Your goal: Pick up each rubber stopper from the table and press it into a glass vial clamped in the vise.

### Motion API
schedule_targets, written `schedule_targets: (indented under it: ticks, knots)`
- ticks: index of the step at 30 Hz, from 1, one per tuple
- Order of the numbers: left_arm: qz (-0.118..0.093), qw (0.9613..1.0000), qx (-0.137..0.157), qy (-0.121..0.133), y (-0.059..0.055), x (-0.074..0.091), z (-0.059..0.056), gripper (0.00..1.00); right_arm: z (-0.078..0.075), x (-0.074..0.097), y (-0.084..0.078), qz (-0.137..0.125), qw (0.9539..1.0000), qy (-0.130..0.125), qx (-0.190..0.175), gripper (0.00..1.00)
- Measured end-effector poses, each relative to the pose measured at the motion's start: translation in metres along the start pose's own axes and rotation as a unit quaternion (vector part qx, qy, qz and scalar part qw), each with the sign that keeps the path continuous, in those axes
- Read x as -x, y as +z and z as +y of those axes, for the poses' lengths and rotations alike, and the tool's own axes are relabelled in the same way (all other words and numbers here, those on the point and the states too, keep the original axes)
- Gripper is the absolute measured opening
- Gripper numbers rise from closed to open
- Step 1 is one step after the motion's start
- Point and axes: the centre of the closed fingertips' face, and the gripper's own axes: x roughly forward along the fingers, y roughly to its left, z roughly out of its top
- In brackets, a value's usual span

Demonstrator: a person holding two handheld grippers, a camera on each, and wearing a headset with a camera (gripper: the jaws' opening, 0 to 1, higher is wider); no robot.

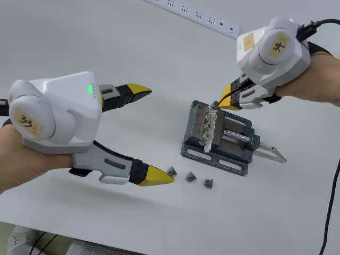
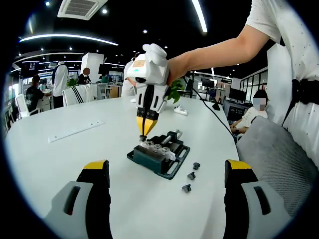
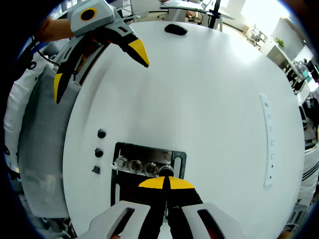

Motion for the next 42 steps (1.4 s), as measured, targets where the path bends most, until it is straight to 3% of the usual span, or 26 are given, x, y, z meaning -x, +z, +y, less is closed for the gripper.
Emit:
schedule_targets:
  ticks: [13, 31, 42]
  knots:
    - [0.000, 1.0000, 0.000, 0.002, -0.0006, 0.0033, 0.0009, 0.95, -0.0010, 0.0017, 0.0061, -0.007, 1.0000, -0.007, -0.001, 0.00]
    - [0.000, 1.0000, 0.002, 0.002, -0.0033, 0.0025, 0.0018, 0.95, 0.0014, -0.0015, 0.0076, -0.008, 1.0000, 0.004, -0.003, 0.00]
    - [-0.004, 1.0000, 0.003, 0.002, -0.0017, 0.0000, 0.0018, 0.95, 0.0009, -0.0028, 0.0069, 0.007, 0.9998, 0.010, 0.013, 0.00]
